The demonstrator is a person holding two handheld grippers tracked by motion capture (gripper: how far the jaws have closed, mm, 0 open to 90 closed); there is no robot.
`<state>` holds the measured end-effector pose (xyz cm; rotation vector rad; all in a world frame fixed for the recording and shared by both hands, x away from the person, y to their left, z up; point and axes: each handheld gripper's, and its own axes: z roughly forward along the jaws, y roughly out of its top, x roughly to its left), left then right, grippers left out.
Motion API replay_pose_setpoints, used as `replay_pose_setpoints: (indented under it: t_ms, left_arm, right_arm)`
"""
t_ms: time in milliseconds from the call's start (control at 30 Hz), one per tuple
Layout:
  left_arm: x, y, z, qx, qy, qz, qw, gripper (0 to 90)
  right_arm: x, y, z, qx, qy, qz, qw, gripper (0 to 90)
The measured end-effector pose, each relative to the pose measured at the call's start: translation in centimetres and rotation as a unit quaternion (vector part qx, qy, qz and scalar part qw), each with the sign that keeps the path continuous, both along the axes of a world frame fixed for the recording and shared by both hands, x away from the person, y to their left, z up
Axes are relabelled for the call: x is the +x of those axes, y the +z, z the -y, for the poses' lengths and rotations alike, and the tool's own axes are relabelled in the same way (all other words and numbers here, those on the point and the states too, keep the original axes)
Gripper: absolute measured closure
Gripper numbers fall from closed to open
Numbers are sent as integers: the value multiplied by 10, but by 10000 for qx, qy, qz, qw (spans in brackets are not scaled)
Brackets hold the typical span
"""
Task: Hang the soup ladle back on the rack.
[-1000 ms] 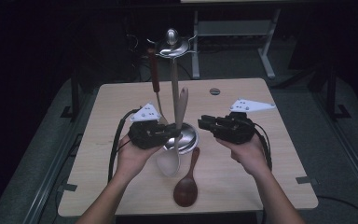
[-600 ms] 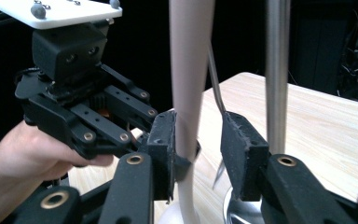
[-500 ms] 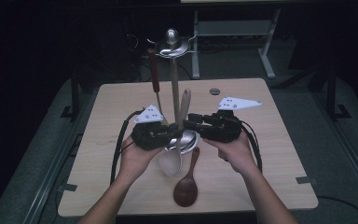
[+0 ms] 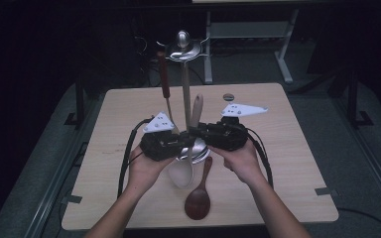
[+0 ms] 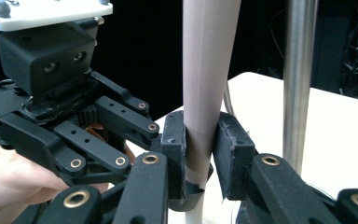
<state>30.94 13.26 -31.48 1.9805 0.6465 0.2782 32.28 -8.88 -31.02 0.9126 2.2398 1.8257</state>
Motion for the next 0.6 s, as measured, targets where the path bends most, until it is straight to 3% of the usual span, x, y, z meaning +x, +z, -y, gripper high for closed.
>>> replay_pose_setpoints:
  t_ms: [267, 333, 433, 600]
  left_arm:
    - [2, -1, -1, 20, -86, -54, 9999, 761]
    - [2, -2, -1, 3, -135, -88, 9999, 713]
    - [2, -2, -4, 164, -192, -130, 9996, 637]
    - [1, -2, -12, 239, -233, -237, 9992, 520]
  right_arm:
    - [1, -1, -1, -26, 27, 33, 10000, 764]
    - [2, -2, -1, -95, 59, 12, 9999, 764]
    - [3, -4, -1, -214, 112, 93, 9997, 766]
    - [2, -2, 0, -277, 369, 205, 9987, 766]
